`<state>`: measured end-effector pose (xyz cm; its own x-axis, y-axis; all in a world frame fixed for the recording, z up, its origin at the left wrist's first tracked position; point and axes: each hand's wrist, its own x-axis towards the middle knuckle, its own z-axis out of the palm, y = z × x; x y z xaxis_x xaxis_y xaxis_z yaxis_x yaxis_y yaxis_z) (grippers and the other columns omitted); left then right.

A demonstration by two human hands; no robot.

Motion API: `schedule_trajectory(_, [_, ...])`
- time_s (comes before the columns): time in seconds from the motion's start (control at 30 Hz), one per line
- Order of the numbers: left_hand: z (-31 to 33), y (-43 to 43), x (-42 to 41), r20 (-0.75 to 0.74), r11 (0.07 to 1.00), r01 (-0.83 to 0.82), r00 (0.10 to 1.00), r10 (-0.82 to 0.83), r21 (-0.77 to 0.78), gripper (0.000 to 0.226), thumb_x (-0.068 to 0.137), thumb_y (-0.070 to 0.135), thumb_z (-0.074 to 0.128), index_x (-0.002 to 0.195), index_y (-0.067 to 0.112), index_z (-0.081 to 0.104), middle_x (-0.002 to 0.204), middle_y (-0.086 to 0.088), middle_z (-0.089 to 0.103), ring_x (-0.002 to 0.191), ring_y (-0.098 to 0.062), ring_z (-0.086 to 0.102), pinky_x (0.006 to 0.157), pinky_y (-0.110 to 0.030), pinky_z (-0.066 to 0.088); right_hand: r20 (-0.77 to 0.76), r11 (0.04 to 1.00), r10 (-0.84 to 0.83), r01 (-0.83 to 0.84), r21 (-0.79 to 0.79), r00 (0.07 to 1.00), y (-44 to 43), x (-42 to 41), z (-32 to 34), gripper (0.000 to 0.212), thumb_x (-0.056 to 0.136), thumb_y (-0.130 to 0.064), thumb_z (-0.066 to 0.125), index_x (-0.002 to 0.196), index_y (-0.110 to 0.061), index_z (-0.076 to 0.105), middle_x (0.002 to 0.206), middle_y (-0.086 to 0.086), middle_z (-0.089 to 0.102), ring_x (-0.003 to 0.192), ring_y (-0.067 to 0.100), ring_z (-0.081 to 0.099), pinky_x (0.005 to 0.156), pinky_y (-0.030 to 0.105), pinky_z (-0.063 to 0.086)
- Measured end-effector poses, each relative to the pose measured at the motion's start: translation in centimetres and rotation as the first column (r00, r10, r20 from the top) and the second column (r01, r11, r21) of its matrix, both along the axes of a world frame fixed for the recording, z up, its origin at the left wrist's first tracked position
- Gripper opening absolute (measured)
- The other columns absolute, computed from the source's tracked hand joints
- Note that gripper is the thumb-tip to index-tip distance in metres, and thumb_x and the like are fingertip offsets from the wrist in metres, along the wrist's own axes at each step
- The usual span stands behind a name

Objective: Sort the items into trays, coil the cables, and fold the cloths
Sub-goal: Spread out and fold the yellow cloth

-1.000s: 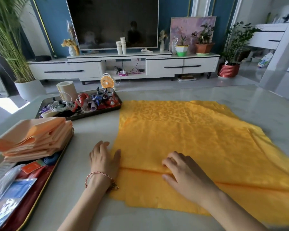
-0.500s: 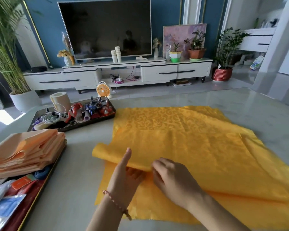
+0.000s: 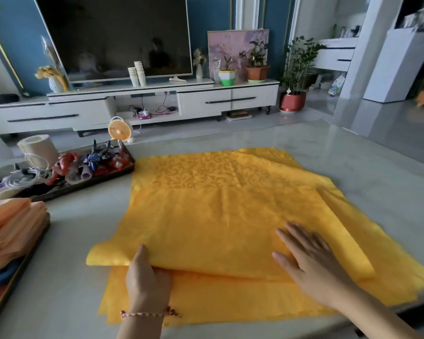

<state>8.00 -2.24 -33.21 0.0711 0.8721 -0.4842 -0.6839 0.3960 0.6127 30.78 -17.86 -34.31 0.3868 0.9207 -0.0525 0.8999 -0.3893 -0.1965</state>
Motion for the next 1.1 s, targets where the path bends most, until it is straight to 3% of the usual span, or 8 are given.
schedule_trajectory(0.3, [1.7,-1.0,1.2,-0.079,0.994,0.012,0.997,-0.004,0.106,0.031,0.098,0.025,0.044,0.126,0.014,0.051,0.114,-0.001,0.063,0.101,-0.018,0.061,0.093,-0.038,0.047,-0.052,0.99,-0.141,0.14,-0.009,0.989,-3.0,2.7,0.2,0.067,0.094,-0.059,0.022,0.151,-0.027,0.003,0.157,-0.009,-0.011,0.144,0.007,-0.011,0.114,0.026,-0.007])
schedule_trajectory(0.43, [5.4,-1.5,3.7,-0.417,0.941,0.092,0.907,0.054,0.324,0.018,0.097,0.028,0.048,0.104,0.014,0.055,0.085,0.004,0.056,0.077,-0.012,0.054,0.071,-0.027,0.043,-0.276,0.98,-0.148,0.179,0.089,0.95,-3.0,3.5,1.3,0.062,0.095,-0.049,0.041,0.148,-0.025,0.021,0.157,-0.009,0.009,0.145,0.008,0.004,0.116,0.028,0.003])
schedule_trajectory(0.53, [7.7,-3.7,7.2,-0.727,0.665,0.469,0.666,0.165,0.581,0.031,0.098,0.018,0.042,0.067,0.02,0.041,0.062,-0.001,0.047,0.066,-0.008,0.022,0.064,-0.029,0.03,-0.721,0.904,-0.159,0.392,0.168,0.675,-3.4,3.8,2.4,0.05,0.093,-0.041,0.051,0.14,-0.029,0.039,0.145,-0.011,0.036,0.135,0.008,0.031,0.108,0.029,0.027])
schedule_trajectory(0.57, [8.0,-4.6,8.5,-0.79,0.552,0.596,0.574,0.214,0.583,0.031,0.098,0.018,0.042,0.067,0.02,0.04,0.063,-0.002,0.05,0.1,-0.018,0.038,0.062,-0.028,0.029,-0.795,0.86,-0.131,0.466,0.206,0.593,-3.3,4.0,2.6,0.042,0.093,-0.036,0.053,0.134,-0.028,0.047,0.139,-0.009,0.045,0.126,0.006,0.041,0.1,0.026,0.033])
schedule_trajectory(0.63, [7.7,-6.6,11.0,-0.853,0.348,0.783,0.428,0.298,0.515,0.016,0.095,0.014,0.044,0.093,0.026,0.054,0.091,-0.004,0.063,0.087,-0.026,0.058,0.07,-0.018,0.038,-0.881,0.758,-0.091,0.606,0.241,0.464,-3.1,4.8,2.9,0.023,0.094,-0.024,0.053,0.116,-0.022,0.06,0.127,-0.001,0.058,0.111,0.011,0.054,0.091,0.025,0.038])
schedule_trajectory(0.77, [2.2,-11.3,14.7,-0.87,0.023,0.995,0.069,0.488,0.092,0.067,0.092,0.02,0.045,0.149,0.019,0.009,0.156,-0.008,0.011,0.144,-0.022,0.009,0.115,-0.039,0.01,-0.988,0.618,0.088,0.772,0.151,0.123,-3.6,6.2,4.2,0.026,0.097,-0.029,0.045,0.098,-0.012,0.063,0.098,0.009,0.07,0.083,0.02,0.067,0.074,0.031,0.049])
schedule_trajectory(0.9, [-1.1,-12.0,15.2,-0.849,-0.018,0.997,-0.054,0.526,-0.074,0.067,0.091,0.025,0.043,0.149,0.016,0.011,0.158,-0.006,0.001,0.145,-0.019,-0.003,0.116,-0.043,-0.005,-0.926,0.685,-0.214,0.723,0.085,0.311,-4.6,7.1,3.8,0.048,0.095,-0.047,0.044,0.122,-0.011,0.057,0.123,0.006,0.058,0.115,0.024,0.055,0.101,0.042,0.042])
schedule_trajectory(1.1, [-1.2,-12.1,15.2,-0.842,-0.014,0.997,-0.053,0.537,-0.072,0.067,0.089,0.025,0.041,0.149,0.014,0.013,0.158,-0.007,0.002,0.145,-0.019,-0.002,0.116,-0.04,-0.007,-0.639,0.722,-0.408,0.659,0.211,0.652,-4.3,6.1,3.5,0.042,0.087,-0.026,0.065,0.125,-0.014,0.052,0.123,0.006,0.054,0.108,0.02,0.052,0.079,0.026,0.039])
